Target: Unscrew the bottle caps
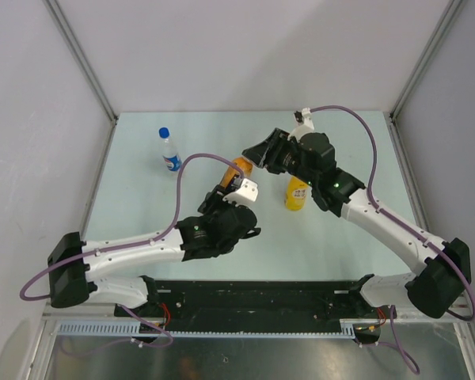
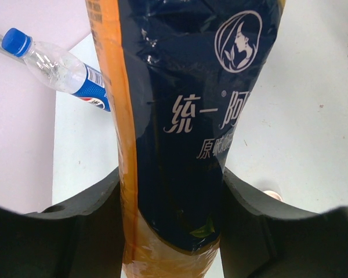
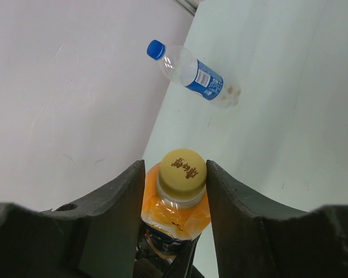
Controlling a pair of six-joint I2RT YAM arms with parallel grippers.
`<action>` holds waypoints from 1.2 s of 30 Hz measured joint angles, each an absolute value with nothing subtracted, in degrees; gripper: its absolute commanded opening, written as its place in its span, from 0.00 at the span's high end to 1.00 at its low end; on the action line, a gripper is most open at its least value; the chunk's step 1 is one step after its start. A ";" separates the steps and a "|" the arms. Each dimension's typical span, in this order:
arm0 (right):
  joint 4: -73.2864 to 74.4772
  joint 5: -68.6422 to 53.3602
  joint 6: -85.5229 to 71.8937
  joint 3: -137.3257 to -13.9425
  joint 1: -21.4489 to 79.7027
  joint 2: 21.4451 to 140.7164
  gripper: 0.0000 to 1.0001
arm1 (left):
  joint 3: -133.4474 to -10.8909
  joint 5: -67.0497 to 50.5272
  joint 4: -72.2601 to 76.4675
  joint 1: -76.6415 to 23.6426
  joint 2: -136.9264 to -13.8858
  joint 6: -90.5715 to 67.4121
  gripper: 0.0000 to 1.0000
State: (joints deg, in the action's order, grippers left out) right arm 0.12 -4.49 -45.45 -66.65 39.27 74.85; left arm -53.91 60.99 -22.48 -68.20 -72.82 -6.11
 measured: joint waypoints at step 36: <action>-9.61 -1.63 -46.57 -57.34 39.68 67.88 1.00 | -52.77 57.06 -20.12 -70.85 -69.17 -6.11 1.00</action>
